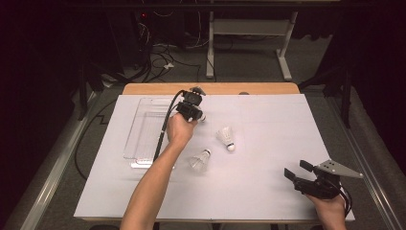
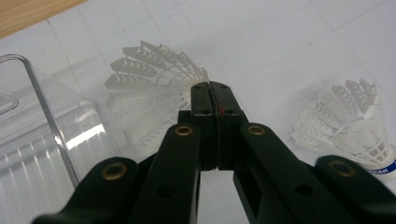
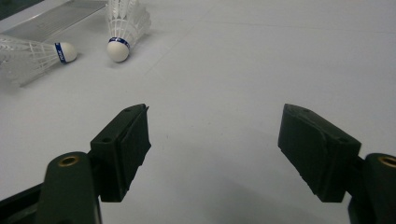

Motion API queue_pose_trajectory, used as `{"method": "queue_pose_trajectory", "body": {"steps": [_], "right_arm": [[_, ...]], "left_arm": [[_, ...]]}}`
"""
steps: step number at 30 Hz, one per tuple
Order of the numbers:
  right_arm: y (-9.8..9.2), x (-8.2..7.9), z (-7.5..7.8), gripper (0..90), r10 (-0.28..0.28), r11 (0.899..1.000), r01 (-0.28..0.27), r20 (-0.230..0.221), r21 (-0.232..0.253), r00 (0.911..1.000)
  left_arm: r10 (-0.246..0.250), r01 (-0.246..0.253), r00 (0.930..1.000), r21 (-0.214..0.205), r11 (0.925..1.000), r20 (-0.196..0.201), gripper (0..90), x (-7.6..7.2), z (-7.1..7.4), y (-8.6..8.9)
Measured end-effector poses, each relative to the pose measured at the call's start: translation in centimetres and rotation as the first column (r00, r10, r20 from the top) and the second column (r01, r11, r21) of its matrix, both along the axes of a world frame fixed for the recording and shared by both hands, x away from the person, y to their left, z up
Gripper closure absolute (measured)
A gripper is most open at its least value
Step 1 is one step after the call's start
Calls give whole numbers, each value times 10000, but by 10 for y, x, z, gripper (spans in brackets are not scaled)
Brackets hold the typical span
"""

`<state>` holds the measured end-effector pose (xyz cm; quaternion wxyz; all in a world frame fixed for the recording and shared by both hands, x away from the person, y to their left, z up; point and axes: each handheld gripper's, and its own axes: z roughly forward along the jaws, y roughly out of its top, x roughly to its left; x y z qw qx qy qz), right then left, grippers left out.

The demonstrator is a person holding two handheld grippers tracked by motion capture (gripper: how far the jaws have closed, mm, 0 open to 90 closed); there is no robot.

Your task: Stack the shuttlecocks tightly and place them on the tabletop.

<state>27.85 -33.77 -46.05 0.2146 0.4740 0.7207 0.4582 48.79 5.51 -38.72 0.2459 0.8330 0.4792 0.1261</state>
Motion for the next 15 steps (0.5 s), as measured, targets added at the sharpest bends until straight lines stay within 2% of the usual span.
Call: {"method": "queue_pose_trajectory", "body": {"steps": [6, 15], "right_arm": [[0, 0, 0, 251, 41, 10000, -41, -30, -15, 10000], [0, 0, 0, 252, 21, 10000, -21, -30, -27, 10000]], "left_arm": [[85, -80, 9997, 221, 9997, -229, 890, 2, -2, 3], [77, -80, 9998, 159, 9998, 158, 830, 3, 0, 2]]}}
